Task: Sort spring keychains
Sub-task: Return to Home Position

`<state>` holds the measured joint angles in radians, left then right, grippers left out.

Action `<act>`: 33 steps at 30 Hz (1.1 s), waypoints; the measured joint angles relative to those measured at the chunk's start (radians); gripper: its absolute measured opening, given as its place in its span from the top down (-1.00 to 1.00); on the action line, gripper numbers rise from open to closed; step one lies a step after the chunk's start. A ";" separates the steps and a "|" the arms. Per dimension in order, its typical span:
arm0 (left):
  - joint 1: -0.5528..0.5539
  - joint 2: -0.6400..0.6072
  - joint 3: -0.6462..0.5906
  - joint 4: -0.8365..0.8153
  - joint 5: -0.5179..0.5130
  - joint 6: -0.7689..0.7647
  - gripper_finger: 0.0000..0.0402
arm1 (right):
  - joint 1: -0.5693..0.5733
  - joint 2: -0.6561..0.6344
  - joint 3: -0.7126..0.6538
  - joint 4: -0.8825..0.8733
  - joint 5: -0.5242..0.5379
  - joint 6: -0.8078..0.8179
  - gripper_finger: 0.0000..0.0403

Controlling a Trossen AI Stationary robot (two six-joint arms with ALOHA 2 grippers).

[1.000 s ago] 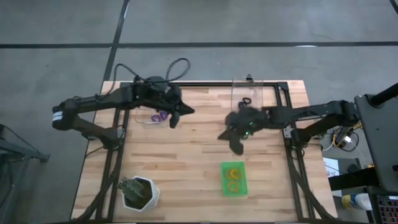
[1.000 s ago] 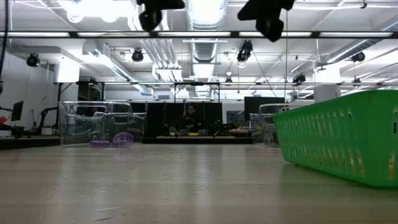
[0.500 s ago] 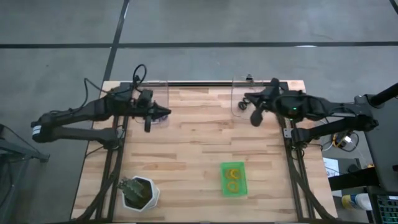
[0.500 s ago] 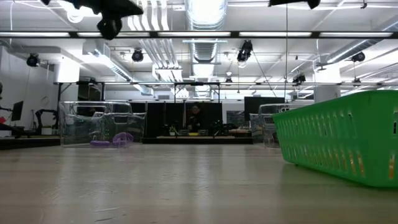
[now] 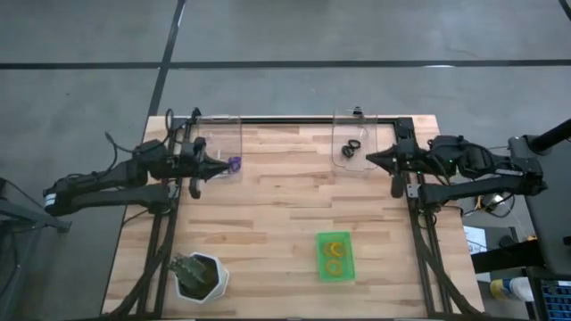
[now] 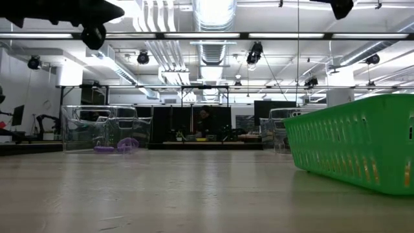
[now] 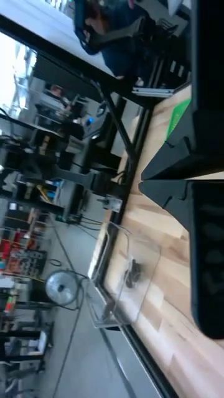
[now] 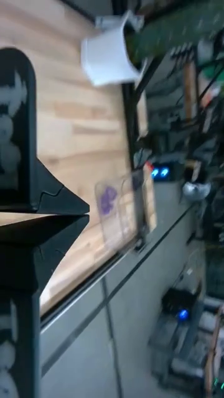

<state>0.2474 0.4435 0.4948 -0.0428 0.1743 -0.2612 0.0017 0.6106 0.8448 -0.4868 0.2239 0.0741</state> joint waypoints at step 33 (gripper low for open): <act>0.000 -0.421 -0.315 0.036 -0.023 0.016 1.00 | 0.000 -0.611 -0.685 0.286 -0.064 0.033 0.96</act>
<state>0.2474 0.0221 0.1802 -0.0065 0.1510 -0.2452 0.0014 -0.0002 0.1598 -0.2003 0.1597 0.1072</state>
